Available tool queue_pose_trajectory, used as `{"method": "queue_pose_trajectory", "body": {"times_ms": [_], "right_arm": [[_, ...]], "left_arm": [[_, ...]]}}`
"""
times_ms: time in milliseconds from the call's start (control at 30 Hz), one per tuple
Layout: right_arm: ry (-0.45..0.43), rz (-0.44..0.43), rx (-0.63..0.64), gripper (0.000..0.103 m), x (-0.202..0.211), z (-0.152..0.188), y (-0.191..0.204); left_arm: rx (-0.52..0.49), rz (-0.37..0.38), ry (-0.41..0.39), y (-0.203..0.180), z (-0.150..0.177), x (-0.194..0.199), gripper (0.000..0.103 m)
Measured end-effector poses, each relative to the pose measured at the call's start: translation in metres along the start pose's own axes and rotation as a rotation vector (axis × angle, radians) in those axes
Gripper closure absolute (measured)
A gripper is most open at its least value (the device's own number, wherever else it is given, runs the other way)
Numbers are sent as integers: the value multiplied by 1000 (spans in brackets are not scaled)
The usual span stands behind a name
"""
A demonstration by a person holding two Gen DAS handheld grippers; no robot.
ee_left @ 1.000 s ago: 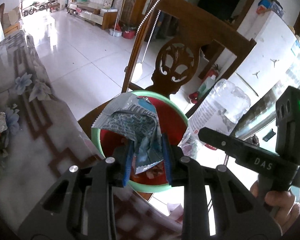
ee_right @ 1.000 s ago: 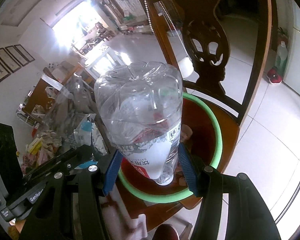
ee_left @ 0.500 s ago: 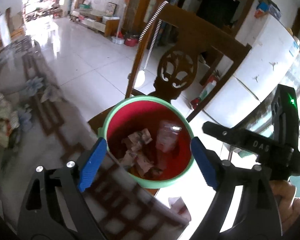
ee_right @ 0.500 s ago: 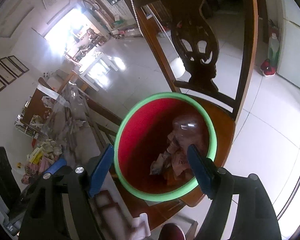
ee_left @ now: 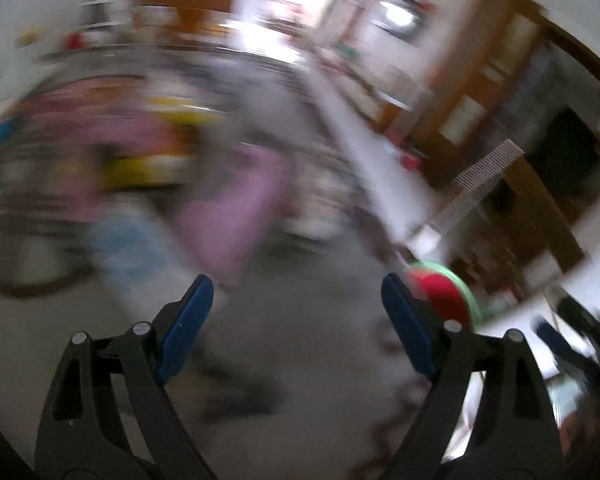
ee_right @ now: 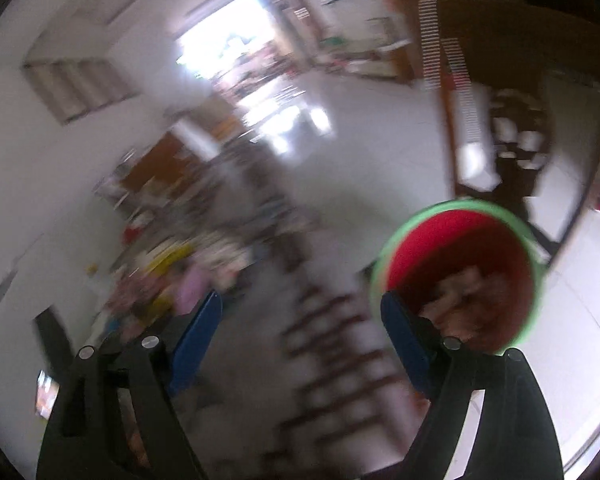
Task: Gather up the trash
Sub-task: 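Grasp the white milk carton with the left tool, then grasp the pink plastic bag with the right tool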
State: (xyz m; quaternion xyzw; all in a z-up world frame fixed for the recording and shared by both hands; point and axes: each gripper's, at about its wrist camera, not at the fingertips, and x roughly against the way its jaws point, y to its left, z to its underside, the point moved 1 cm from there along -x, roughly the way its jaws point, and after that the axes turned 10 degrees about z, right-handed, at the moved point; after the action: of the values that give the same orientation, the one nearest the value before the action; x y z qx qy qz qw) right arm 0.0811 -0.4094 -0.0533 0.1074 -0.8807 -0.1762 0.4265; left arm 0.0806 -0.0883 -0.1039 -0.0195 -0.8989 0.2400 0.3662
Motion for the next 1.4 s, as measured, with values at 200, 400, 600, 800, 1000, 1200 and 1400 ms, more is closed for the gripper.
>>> {"method": "queue_pose_trajectory", "body": {"times_ms": [200, 400, 600, 800, 1000, 1200, 1400], "right_arm": [[31, -62, 147, 23, -16, 21, 66], [55, -37, 158, 23, -23, 23, 69], [87, -50, 140, 23, -26, 25, 65], [99, -50, 152, 23, -27, 26, 68], [106, -49, 145, 23, -28, 27, 67], [125, -46, 140, 23, -31, 28, 69], [121, -21, 166, 23, -28, 31, 74]], "left_arm": [[249, -145, 22, 85, -10, -5, 20], [222, -141, 81, 83, -14, -30, 16], [167, -159, 124, 78, -18, -46, 13], [98, -136, 134, 73, -15, -35, 41], [75, -103, 173, 83, 10, -2, 43], [124, -67, 201, 102, 50, 43, 43], [180, -48, 158, 108, 45, 51, 43]]}}
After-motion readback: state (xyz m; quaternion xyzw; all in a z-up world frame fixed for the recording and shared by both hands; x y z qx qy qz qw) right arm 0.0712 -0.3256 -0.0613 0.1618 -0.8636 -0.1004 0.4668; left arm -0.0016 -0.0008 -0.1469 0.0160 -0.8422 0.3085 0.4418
